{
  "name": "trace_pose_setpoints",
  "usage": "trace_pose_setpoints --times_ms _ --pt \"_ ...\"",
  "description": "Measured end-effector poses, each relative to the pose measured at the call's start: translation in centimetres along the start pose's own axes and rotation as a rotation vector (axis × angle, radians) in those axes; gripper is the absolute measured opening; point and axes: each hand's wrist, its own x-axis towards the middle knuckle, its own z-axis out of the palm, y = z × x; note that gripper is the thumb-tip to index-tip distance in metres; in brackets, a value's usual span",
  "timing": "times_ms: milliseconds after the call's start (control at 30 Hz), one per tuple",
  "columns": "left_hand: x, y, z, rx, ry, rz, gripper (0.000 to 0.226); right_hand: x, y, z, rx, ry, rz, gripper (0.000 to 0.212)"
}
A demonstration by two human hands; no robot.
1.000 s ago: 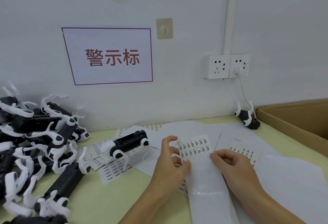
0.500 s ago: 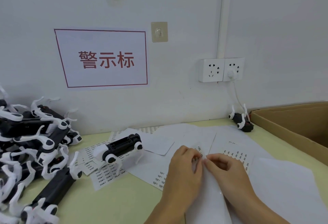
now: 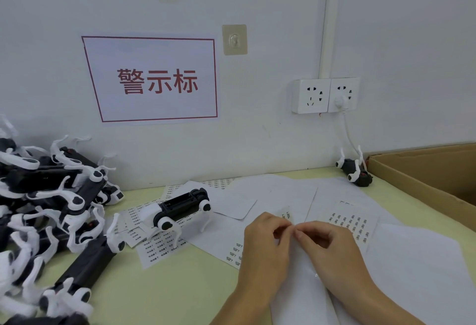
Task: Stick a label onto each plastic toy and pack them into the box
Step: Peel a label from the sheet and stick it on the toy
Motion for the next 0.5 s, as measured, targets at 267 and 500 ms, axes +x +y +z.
trace_pose_setpoints --times_ms 267,500 --pt "0.03 -0.20 0.11 -0.047 0.020 -0.026 0.018 0.03 -0.11 0.11 0.017 -0.001 0.027 0.017" --pt "0.01 -0.14 0.13 -0.091 0.027 0.028 0.019 0.28 0.18 0.02 0.098 0.030 0.069 0.014"
